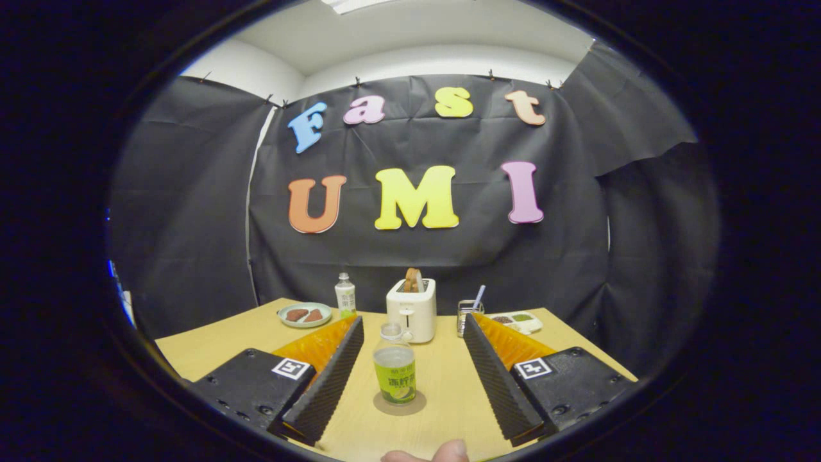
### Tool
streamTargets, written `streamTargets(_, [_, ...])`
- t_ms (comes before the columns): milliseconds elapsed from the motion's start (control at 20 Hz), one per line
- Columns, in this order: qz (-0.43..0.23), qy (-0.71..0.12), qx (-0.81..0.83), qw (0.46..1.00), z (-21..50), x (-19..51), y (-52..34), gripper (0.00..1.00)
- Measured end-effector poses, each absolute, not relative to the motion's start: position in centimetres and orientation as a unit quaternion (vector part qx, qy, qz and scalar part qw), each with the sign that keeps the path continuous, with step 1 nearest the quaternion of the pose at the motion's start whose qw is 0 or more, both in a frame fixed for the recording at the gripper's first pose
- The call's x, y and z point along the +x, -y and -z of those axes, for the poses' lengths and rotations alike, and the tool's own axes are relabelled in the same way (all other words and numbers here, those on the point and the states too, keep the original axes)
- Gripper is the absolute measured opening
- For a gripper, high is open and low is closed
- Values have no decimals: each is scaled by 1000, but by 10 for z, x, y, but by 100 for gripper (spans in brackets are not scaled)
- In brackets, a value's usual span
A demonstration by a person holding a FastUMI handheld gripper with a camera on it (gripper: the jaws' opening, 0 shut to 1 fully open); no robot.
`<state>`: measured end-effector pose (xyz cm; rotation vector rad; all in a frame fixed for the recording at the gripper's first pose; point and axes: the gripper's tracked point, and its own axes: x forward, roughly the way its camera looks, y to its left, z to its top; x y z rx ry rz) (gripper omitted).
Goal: Take the bottle from table, then pour the juice into the cup, finally place the bottle on the coaster
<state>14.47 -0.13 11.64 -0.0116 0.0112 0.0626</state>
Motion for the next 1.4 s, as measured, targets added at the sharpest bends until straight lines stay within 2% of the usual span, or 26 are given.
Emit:
streamTargets(300, [-5,-2,-30,1000,-95,65,13,100])
streamTargets(650, [2,-2,-29,1000,-23,-16,4,100])
streamTargets(800, [-2,-12,-17,1000,4,-31,-2,100])
streamTargets(1400, [20,14,-10,1000,34,-45,12,100])
